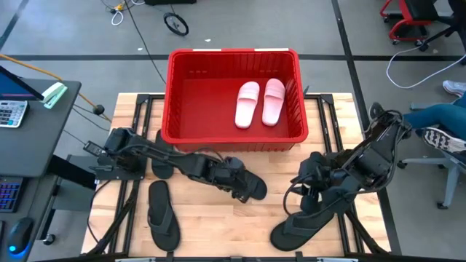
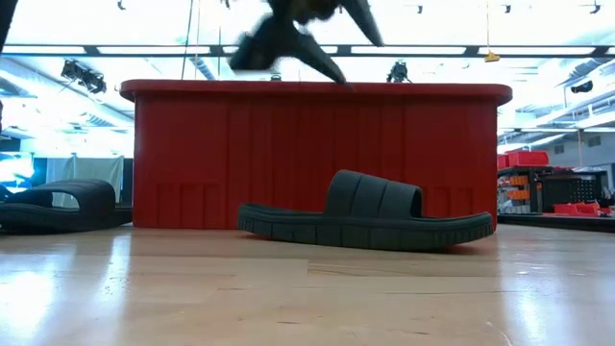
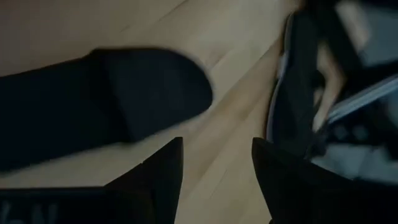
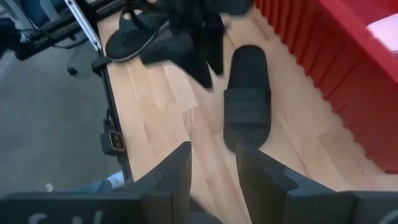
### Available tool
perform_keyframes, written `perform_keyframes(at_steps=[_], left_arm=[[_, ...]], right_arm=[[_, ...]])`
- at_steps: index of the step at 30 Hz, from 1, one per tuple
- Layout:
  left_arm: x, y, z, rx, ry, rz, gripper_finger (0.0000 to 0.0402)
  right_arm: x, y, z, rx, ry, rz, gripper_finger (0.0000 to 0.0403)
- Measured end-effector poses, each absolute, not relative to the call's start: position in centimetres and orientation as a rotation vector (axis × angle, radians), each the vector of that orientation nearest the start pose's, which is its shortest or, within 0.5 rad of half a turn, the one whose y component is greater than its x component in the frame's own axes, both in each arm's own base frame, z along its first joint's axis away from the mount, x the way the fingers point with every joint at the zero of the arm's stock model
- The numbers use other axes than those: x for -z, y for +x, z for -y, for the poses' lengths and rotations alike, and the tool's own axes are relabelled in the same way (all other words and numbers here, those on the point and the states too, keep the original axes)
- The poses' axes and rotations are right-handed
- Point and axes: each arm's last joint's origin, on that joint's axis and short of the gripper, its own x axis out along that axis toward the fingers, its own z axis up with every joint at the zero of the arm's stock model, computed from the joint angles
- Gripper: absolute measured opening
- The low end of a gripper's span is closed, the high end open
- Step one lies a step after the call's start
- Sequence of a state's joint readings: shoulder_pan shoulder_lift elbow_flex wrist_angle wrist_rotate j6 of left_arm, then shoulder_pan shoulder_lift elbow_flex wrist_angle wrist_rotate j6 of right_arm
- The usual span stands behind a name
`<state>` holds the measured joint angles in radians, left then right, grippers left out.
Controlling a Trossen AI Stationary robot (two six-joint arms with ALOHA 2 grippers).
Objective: Pick and place slides into bin
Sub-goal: Put the right black slipper into the red bin
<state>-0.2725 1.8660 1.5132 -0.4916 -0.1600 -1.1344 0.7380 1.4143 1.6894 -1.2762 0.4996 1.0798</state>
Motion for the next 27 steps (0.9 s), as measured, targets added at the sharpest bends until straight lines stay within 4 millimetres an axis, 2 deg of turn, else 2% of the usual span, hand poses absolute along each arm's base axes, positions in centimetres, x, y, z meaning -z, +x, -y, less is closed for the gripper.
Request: perform_keyframes(at_steps=[4,9,13,27], left_arm=[[-21.5,39.4,9.4,-0.397,-0.971,-0.728,0.0194],[-18.6,38.3,8.1,-0.474,-0.964,-0.783,0.0191],[-17.9,38.2,7.4,-0.473,-0.976,-0.759,0.0197],[-17.9,38.5,7.2,-0.462,-0.99,-0.731,0.0183]], right_arm=[[-41.1,19.2,-15.6,0.226,0.427,-0.806,0.0132],[-41.1,19.2,-15.6,0.207,0.387,-0.811,0.0132],[-41.1,19.2,-15.6,0.194,0.355,-0.814,0.0132],[-41.1,19.2,-15.6,0.194,0.353,-0.814,0.0132]])
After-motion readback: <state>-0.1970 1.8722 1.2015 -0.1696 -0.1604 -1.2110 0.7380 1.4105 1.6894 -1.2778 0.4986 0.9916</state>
